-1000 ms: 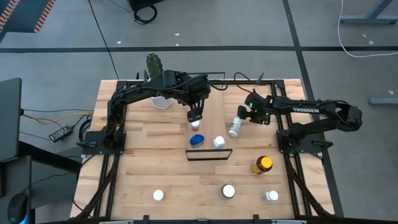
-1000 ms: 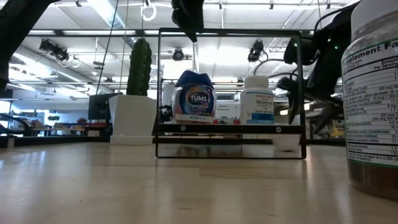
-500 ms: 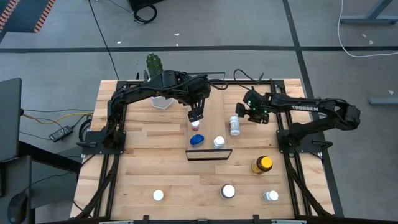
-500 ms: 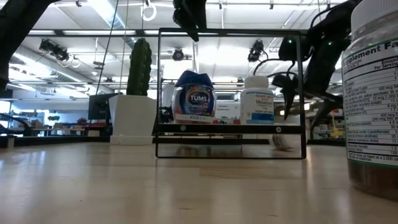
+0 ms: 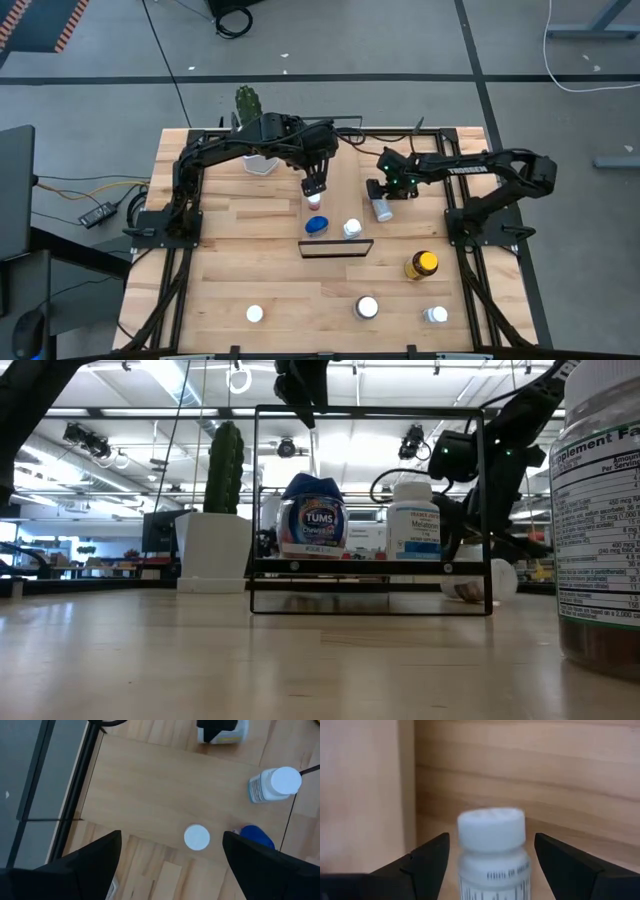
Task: Pick and place medicine bottles onto shelf by color
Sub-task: Put the white medicine bottle on the shelf
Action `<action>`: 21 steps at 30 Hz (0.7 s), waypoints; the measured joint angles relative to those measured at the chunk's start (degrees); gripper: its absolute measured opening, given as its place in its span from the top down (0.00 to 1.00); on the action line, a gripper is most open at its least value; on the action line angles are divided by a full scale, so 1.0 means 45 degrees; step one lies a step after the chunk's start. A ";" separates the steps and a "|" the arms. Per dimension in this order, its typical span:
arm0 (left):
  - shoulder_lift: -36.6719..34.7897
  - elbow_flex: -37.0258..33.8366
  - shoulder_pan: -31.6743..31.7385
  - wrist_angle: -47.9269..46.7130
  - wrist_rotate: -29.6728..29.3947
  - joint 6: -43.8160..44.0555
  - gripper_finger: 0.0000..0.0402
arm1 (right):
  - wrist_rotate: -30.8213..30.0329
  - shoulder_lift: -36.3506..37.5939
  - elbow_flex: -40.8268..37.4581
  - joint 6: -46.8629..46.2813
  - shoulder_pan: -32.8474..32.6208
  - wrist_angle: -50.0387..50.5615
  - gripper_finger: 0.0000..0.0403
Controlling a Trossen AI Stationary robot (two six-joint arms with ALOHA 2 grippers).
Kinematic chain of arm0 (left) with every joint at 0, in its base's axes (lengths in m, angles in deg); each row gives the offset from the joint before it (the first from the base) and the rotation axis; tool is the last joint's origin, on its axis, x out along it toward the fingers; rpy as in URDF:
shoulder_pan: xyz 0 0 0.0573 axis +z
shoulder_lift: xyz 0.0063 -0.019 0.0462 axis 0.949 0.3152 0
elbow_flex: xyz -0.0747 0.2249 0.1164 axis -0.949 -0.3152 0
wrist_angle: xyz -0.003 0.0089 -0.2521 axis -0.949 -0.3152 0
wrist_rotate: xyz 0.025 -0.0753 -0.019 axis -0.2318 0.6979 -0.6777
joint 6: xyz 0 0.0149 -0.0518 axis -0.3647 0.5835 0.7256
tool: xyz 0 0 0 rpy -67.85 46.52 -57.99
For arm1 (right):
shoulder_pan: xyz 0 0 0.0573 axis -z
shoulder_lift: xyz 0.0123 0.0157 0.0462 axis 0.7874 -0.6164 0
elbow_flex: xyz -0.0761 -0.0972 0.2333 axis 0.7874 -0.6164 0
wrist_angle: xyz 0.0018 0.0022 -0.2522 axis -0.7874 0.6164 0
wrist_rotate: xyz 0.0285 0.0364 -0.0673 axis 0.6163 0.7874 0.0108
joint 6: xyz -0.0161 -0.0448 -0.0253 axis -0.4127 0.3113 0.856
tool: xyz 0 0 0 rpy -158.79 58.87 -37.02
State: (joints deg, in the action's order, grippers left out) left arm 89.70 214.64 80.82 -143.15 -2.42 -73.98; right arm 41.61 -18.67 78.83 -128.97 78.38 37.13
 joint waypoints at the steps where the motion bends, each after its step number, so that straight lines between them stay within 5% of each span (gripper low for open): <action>1: 0.0000 0.0000 0.0000 -0.0066 0.0000 0.0019 0.12 | -0.0163 -0.0016 0.0000 0.0102 0.0009 0.0062 0.26; 21: 0.0000 0.0000 0.0000 -0.0236 -0.0003 0.1370 0.12 | -0.1618 -0.0002 -0.0146 0.2238 0.0104 0.1245 0.31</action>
State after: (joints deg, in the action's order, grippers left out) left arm 89.70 214.64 80.82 -144.21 -2.43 -67.81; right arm 34.32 -18.68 78.17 -118.90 78.85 42.73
